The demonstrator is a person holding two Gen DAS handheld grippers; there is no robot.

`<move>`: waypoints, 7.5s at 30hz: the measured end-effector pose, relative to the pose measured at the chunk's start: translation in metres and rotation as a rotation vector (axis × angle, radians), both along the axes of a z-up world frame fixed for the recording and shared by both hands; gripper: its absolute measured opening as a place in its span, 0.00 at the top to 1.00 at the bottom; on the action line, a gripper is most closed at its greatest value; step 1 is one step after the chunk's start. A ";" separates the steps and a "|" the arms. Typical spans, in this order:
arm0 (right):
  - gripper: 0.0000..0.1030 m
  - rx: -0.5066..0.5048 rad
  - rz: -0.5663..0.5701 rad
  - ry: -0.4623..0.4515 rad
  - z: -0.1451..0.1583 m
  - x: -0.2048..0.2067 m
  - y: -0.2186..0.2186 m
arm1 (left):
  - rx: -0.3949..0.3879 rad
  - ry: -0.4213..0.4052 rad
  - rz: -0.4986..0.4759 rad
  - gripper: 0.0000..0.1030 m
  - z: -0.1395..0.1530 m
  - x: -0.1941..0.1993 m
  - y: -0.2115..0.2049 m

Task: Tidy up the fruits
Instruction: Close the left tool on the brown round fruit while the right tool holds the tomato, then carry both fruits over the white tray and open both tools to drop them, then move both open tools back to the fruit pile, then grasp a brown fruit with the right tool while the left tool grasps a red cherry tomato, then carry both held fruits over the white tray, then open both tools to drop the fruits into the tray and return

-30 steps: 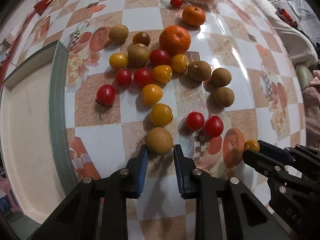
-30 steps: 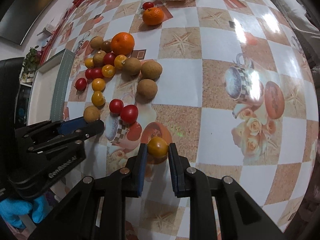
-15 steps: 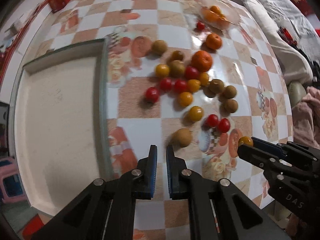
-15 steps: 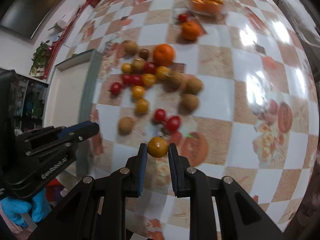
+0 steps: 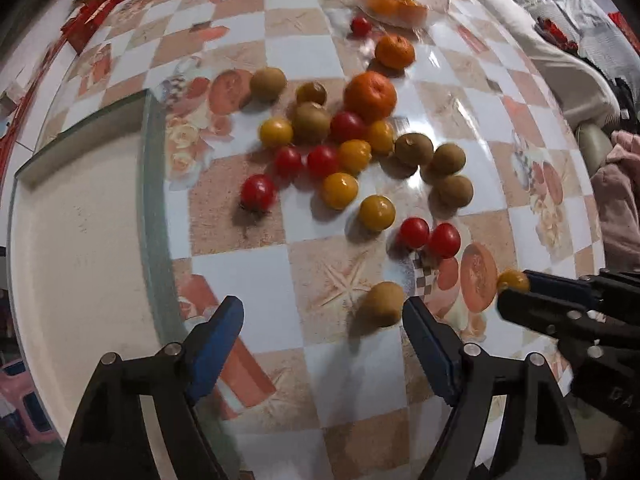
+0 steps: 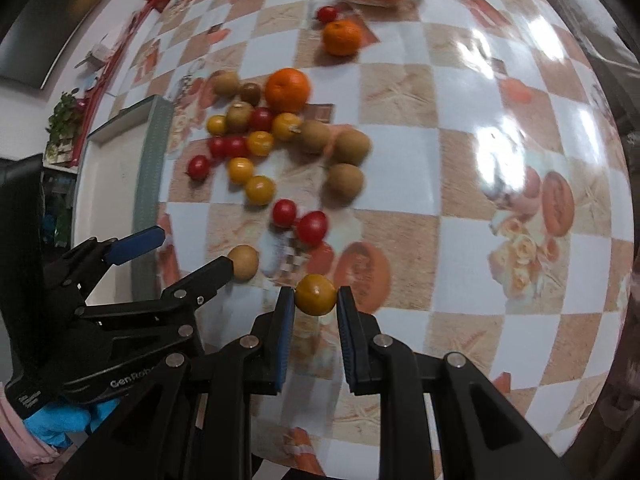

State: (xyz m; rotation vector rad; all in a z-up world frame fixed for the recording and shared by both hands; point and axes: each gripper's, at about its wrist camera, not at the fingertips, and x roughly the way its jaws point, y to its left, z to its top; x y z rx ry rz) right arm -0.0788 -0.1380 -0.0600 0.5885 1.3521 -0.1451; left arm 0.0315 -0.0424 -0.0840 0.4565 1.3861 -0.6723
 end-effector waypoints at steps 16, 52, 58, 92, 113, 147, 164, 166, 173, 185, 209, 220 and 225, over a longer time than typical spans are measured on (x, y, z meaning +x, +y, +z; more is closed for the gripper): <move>0.77 0.020 -0.071 0.020 -0.013 -0.028 -0.028 | 0.059 -0.028 -0.061 0.41 -0.022 -0.028 -0.029; 0.77 0.062 0.216 -0.084 -0.005 0.223 0.141 | 0.059 -0.074 0.312 0.74 -0.005 0.172 0.152; 0.77 0.016 0.230 -0.046 -0.023 0.240 0.151 | 0.067 -0.094 0.281 0.74 -0.014 0.171 0.155; 0.16 -0.092 -0.213 0.101 -0.005 0.036 -0.016 | 0.003 -0.088 -0.051 0.17 0.036 0.041 0.043; 0.48 -0.095 -0.114 0.069 -0.034 0.083 -0.020 | 0.083 -0.092 0.051 0.18 -0.011 0.062 0.012; 0.73 -0.014 -0.093 -0.032 0.008 0.019 -0.021 | -0.027 -0.019 0.011 0.79 0.020 0.045 -0.041; 0.73 -0.015 0.081 -0.070 0.045 0.095 0.059 | -0.048 -0.063 0.164 0.79 0.051 0.077 0.097; 0.73 -0.013 0.113 -0.076 0.047 0.110 0.073 | -0.040 -0.071 0.198 0.79 0.049 0.089 0.114; 0.73 -0.027 0.237 -0.087 0.046 0.172 0.126 | 0.016 -0.106 0.279 0.79 0.033 0.131 0.160; 0.73 -0.023 0.278 -0.034 0.016 0.238 0.159 | 0.058 -0.092 0.329 0.79 -0.001 0.168 0.182; 0.57 -0.067 0.301 0.002 -0.012 0.278 0.170 | 0.054 -0.148 0.332 0.21 -0.006 0.180 0.172; 0.14 -0.028 0.260 -0.095 0.030 0.262 0.153 | 0.063 -0.166 0.307 0.21 0.020 0.166 0.179; 0.14 -0.072 0.225 -0.098 0.045 0.237 0.130 | 0.076 -0.167 0.257 0.21 0.031 0.150 0.172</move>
